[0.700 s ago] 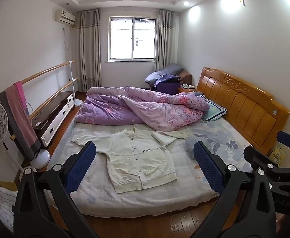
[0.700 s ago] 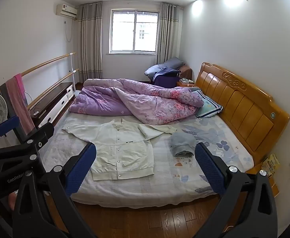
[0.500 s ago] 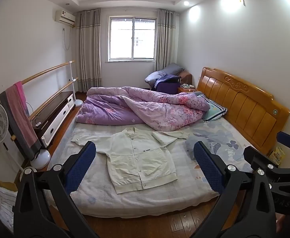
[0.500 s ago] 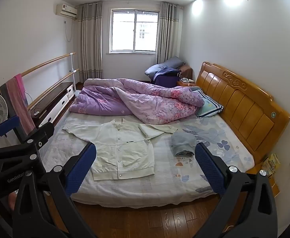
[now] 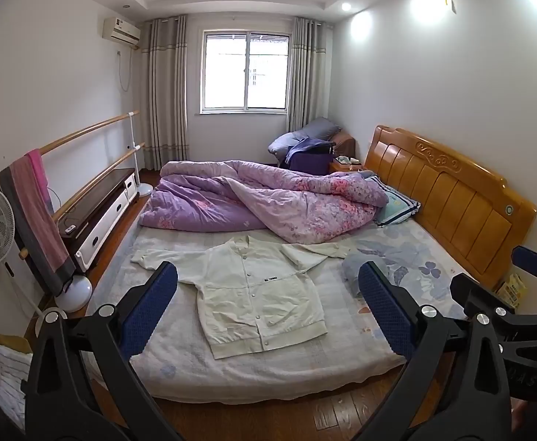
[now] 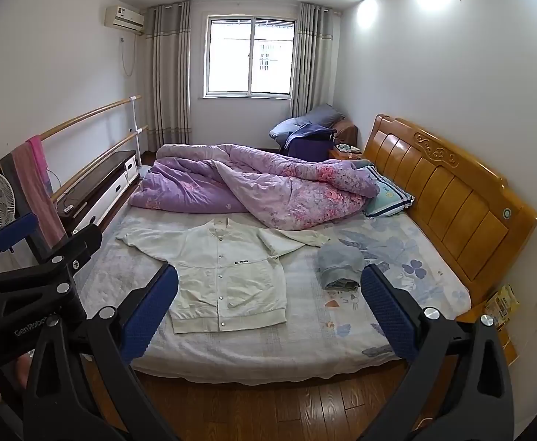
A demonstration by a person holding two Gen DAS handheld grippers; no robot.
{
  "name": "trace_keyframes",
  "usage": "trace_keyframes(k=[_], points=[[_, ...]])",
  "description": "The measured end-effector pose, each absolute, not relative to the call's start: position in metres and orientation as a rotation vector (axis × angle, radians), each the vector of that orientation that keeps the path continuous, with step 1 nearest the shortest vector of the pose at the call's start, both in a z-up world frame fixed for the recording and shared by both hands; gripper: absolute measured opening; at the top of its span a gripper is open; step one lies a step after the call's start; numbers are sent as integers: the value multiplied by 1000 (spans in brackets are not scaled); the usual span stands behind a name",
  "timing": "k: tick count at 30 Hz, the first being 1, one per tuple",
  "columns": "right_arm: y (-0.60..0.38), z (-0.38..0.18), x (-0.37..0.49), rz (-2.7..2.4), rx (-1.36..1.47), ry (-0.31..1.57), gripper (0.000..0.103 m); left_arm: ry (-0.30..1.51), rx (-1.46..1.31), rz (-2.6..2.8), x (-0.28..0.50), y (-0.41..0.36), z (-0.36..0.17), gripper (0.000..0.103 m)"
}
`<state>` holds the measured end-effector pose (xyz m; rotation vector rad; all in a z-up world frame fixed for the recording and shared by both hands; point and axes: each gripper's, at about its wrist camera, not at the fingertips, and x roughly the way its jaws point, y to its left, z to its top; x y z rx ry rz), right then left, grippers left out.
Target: Fold large clothes
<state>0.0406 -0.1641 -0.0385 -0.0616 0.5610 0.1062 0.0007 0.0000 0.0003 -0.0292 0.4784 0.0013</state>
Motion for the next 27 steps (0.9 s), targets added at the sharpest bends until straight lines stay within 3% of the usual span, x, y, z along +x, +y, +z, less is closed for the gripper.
trace_keyframes(k=[27], points=[[-168, -40, 40, 101, -43, 575, 96, 483, -34, -6, -3, 1, 3, 98]])
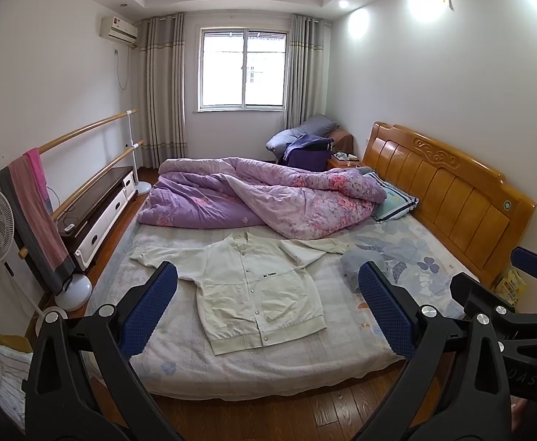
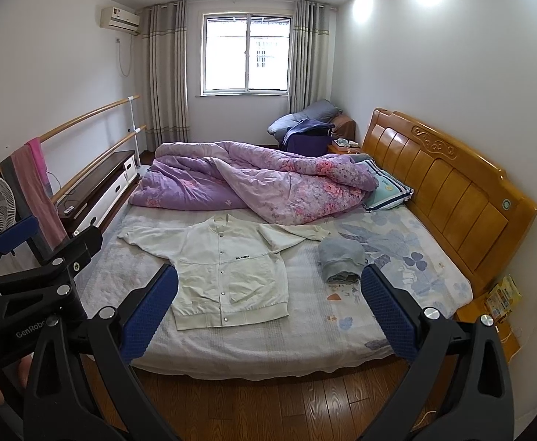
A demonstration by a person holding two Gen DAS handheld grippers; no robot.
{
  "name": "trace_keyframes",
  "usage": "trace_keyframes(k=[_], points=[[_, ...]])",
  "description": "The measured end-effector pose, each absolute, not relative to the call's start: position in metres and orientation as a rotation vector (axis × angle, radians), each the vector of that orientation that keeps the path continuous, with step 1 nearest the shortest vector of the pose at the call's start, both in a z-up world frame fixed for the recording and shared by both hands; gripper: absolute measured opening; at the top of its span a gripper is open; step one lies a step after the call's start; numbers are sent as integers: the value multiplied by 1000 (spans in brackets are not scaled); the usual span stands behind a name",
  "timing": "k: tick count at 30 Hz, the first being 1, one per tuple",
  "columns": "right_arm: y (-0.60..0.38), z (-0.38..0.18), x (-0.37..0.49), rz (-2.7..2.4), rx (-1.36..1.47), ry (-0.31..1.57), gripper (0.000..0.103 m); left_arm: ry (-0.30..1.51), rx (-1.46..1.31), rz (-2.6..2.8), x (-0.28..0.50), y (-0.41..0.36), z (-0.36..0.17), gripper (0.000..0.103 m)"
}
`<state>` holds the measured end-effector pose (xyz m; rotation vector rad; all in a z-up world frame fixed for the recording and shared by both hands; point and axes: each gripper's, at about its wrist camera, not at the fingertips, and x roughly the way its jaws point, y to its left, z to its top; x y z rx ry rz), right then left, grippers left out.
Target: Fold large clothes
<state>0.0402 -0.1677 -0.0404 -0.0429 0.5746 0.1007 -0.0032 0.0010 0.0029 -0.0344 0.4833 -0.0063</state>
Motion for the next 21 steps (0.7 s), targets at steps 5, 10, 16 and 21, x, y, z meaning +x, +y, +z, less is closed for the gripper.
trace_keyframes(k=[5, 10, 16, 21], points=[[-168, -41, 40, 100, -43, 575, 96, 486, -35, -5, -3, 1, 2, 98], [-167, -42, 40, 100, -45, 575, 96, 487, -35, -5, -4, 1, 1, 98], [-168, -41, 39, 96, -47, 580, 96, 498, -34, -11, -5, 2, -3, 98], [-168, -41, 39, 95, -47, 580, 96, 497, -34, -10, -4, 1, -4, 98]])
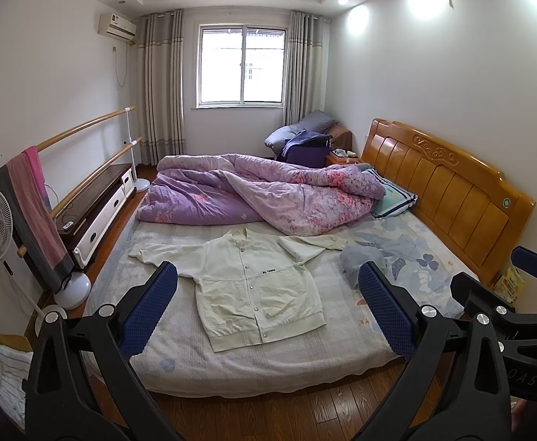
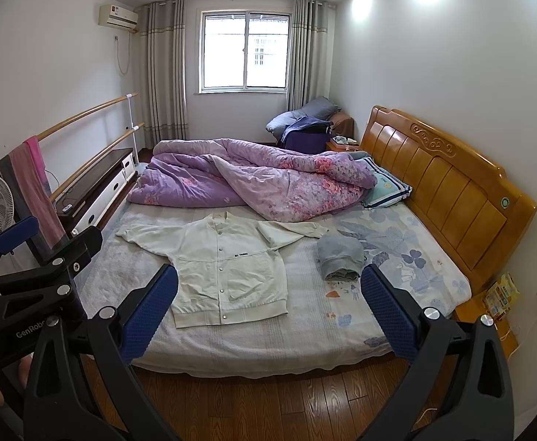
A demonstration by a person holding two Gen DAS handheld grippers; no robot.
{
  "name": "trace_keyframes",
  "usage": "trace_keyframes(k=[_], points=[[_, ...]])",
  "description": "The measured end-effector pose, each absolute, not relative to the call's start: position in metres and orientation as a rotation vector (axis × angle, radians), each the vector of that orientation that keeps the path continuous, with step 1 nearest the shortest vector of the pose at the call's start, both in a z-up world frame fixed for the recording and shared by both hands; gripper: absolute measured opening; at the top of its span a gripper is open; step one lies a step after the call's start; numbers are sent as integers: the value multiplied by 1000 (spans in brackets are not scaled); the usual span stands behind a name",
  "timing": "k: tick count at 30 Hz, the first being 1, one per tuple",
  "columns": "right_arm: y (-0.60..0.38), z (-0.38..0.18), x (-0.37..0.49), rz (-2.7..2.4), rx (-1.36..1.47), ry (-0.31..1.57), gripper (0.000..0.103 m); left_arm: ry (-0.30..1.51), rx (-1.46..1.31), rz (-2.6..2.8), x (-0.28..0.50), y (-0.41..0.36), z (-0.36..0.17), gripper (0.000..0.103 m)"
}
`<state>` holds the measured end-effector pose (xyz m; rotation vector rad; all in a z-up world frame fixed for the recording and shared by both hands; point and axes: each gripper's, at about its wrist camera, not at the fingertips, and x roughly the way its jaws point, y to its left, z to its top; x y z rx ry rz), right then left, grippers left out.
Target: Fold large clothes
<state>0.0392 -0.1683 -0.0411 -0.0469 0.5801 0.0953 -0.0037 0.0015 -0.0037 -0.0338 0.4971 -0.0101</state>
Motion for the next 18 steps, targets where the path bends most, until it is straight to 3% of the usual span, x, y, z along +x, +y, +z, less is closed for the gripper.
trace_keyframes(k=[18], points=[[-166, -43, 42, 86, -40, 590, 96, 514, -27, -16, 7, 2, -14, 98]])
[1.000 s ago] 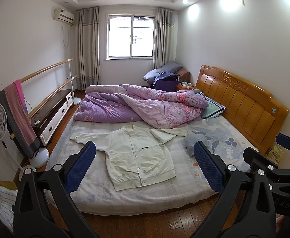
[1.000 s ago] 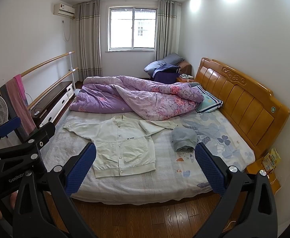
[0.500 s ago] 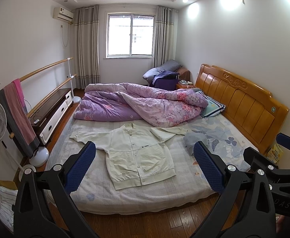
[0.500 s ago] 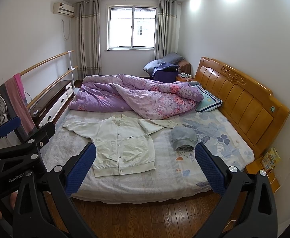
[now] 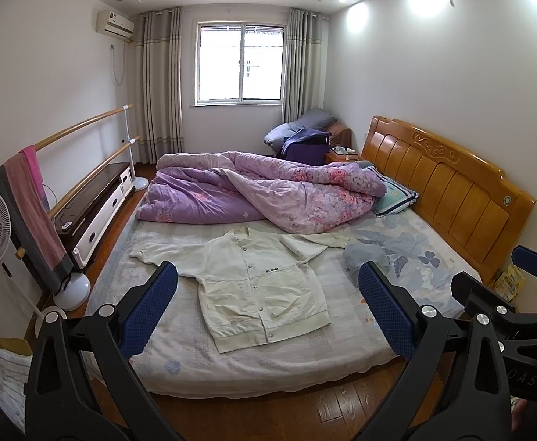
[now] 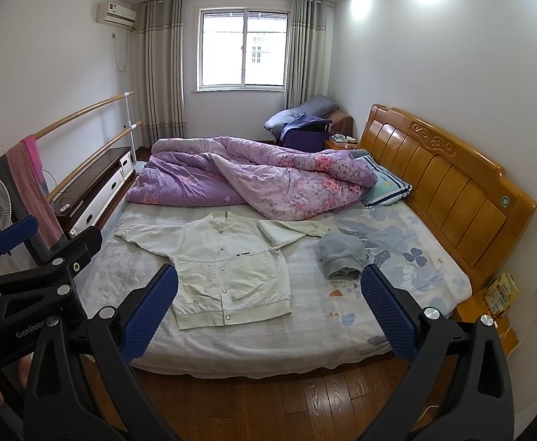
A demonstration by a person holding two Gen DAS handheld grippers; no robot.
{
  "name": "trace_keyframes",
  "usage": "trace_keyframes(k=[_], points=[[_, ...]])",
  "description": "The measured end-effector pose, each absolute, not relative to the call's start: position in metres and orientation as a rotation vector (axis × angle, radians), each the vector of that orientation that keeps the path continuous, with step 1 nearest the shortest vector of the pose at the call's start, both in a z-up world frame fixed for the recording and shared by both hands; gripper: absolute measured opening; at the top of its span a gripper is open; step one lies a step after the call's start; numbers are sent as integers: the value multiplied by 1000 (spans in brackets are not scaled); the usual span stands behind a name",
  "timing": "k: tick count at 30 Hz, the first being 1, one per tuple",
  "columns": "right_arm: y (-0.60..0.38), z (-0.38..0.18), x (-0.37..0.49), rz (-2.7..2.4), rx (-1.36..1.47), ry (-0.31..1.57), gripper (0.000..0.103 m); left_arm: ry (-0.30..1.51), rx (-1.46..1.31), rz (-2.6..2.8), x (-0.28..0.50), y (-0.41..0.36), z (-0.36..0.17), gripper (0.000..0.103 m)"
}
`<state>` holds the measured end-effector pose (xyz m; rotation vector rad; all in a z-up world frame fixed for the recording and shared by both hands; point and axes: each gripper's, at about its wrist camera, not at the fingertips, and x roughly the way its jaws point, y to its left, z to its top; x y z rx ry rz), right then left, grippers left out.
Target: Fold large clothes
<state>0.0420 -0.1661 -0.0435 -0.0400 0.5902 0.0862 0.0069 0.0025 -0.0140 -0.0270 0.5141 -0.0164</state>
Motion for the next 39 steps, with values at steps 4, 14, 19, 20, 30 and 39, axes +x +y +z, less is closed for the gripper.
trace_keyframes(k=[4, 14, 19, 20, 30, 39], points=[[-163, -49, 50, 82, -39, 612, 96, 541, -20, -24, 18, 6, -21, 98], [-165, -70, 112, 112, -46, 658, 96, 605, -40, 10, 85, 3, -45, 98], [-176, -83, 167, 171, -38, 661, 96, 615, -46, 63, 136, -4, -55, 98], [-177, -85, 178, 184, -39, 661, 96, 616, -46, 81, 149, -7, -57, 98], [-191, -97, 297, 287, -98, 696, 96, 683, -99, 180, 269, -26, -73, 98], [-162, -137, 379, 343, -86, 803, 96, 762, -64, 253, 343, 2, -115, 98]])
